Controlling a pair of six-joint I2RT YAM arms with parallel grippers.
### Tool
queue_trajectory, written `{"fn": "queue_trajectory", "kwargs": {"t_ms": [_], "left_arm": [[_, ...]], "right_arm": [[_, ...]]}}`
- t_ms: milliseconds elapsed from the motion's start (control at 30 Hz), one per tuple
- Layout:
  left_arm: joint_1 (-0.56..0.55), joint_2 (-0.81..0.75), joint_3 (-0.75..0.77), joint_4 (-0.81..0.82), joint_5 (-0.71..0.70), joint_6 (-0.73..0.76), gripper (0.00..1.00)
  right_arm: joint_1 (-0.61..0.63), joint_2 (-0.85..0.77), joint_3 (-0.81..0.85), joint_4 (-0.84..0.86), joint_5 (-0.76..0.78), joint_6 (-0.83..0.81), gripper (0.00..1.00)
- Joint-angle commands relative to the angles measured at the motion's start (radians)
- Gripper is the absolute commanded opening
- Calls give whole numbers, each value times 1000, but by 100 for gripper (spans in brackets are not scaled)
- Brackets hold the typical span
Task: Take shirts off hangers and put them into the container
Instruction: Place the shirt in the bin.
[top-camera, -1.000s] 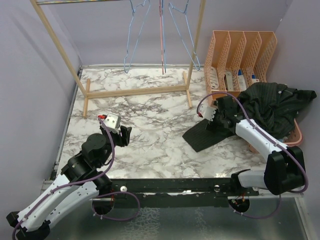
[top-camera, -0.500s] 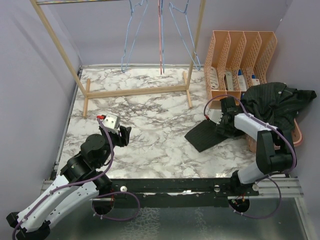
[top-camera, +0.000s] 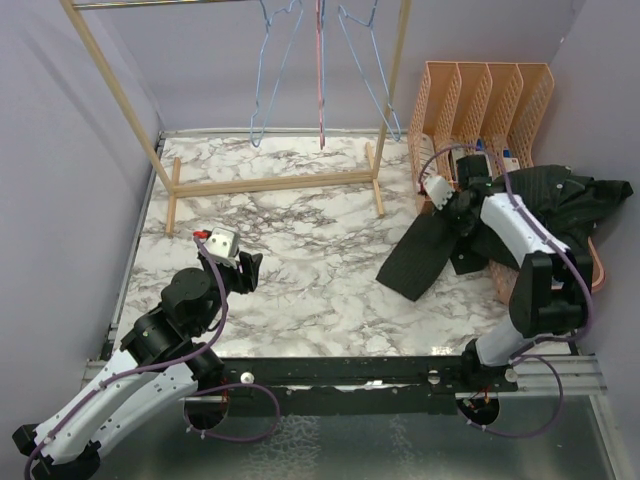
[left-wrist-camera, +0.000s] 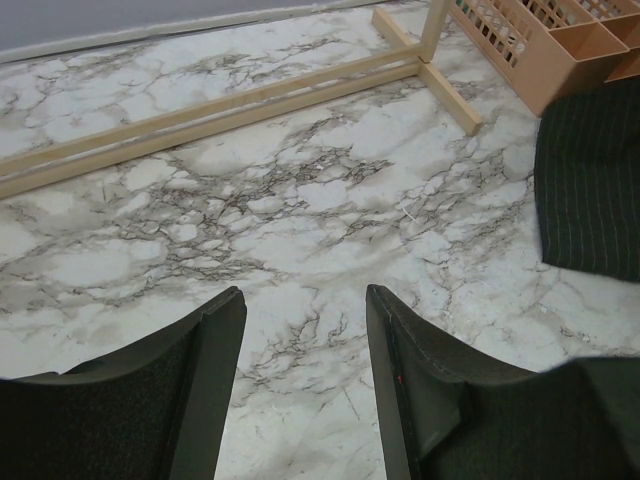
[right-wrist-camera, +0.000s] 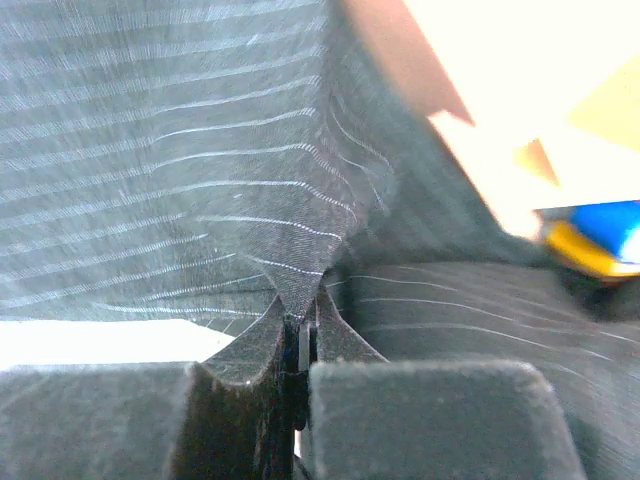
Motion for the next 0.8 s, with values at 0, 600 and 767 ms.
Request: {"fn": "queue_trajectory", "kwargs": {"t_ms": [0, 600, 767], "left_arm": [[-4, 2, -2, 6, -27, -14, 55], [-4, -8, -2, 6, -30, -15, 54], [-4, -11, -4, 6, -31, -16, 54]], "right_arm": [[-69, -71, 272, -145, -346, 182, 1], [-832, -63, 937, -275, -749, 460, 1], [-965, -193, 712, -230, -809, 336, 1]]}}
